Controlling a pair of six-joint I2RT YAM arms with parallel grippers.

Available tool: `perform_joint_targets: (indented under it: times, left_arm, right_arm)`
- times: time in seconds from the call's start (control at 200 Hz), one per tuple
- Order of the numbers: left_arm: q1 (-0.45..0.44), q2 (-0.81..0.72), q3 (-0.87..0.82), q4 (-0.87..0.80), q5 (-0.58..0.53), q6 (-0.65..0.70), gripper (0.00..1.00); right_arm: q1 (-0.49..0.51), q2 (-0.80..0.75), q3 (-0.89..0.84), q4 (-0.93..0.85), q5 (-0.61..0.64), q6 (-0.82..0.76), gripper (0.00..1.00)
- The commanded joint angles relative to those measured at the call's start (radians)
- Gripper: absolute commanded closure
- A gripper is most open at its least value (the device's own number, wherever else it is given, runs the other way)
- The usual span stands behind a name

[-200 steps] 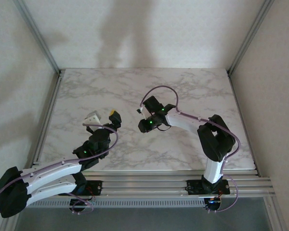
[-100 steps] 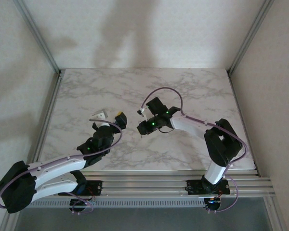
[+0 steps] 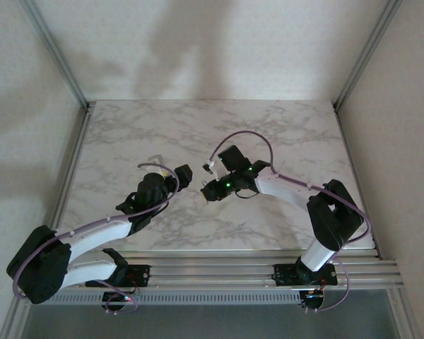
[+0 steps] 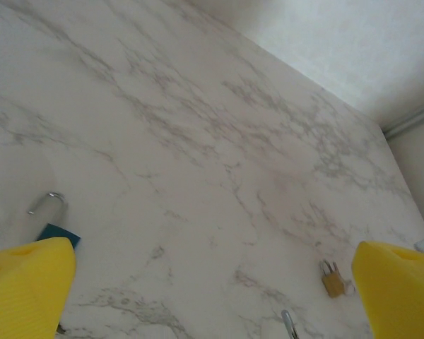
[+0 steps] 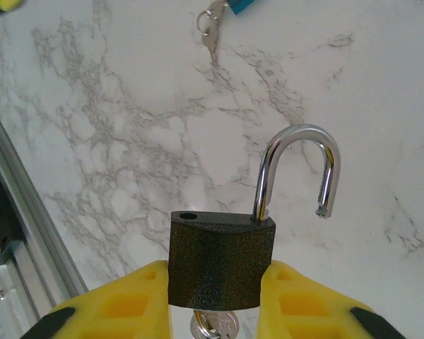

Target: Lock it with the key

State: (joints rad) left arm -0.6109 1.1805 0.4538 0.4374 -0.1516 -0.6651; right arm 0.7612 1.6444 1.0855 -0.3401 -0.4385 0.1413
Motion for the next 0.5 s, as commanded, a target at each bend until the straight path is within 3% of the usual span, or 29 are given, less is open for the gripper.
perform_joint_targets:
  times: [0.0, 0.36, 0.496]
  left_arm:
    - [0.02, 0.05, 0.043, 0.026, 0.157, -0.037, 0.01]
    - [0.062, 0.151, 0.07, 0.059, 0.336, -0.086, 0.08]
    - [0.069, 0.202, 0.081, 0.083, 0.408, -0.11, 0.15]
  right_arm:
    - [0.013, -0.04, -0.016, 0.036, -0.048, -0.025, 0.75]
    - [0.031, -0.039, -0.023, 0.049, -0.083, -0.046, 0.76]
    - [0.037, -0.035, -0.018, 0.051, -0.086, -0.049, 0.76]
